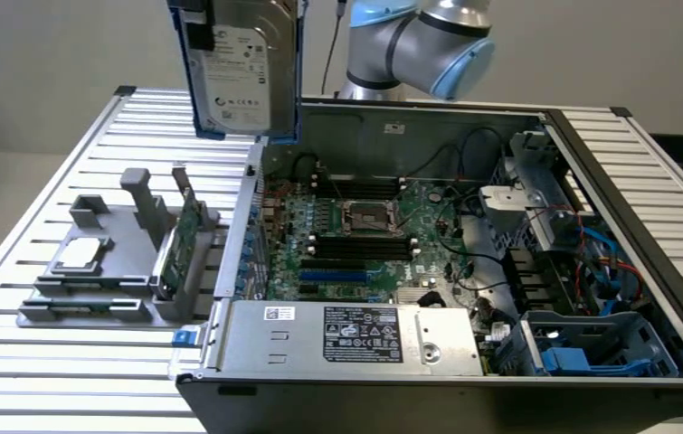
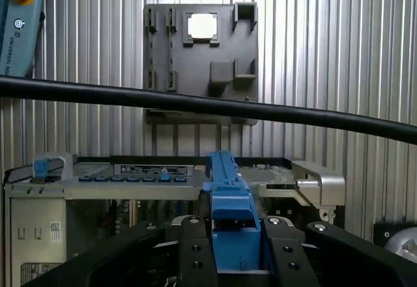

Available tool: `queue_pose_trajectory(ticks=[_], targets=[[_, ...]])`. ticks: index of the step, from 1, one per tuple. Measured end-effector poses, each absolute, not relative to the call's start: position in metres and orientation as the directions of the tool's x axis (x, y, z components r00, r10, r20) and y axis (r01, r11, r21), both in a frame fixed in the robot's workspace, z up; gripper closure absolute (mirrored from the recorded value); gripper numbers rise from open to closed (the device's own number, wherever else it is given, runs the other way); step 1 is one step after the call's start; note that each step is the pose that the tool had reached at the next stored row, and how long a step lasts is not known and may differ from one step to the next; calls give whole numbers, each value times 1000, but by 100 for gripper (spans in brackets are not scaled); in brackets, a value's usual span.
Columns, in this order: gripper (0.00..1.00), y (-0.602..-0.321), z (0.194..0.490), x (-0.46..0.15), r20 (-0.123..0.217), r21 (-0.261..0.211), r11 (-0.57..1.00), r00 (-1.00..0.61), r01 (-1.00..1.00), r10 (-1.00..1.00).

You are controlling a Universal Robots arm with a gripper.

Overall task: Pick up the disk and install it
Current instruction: 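Pick up the disk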

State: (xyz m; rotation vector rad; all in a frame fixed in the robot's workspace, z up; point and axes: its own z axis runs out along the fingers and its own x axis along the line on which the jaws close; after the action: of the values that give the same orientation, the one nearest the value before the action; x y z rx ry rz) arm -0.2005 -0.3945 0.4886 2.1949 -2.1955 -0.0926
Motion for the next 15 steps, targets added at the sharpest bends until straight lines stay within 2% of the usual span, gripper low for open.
queue_pose_trajectory(ticks=[15], targets=[[67,-422,489,-134,-17,72,0,-1,-997,-1000]])
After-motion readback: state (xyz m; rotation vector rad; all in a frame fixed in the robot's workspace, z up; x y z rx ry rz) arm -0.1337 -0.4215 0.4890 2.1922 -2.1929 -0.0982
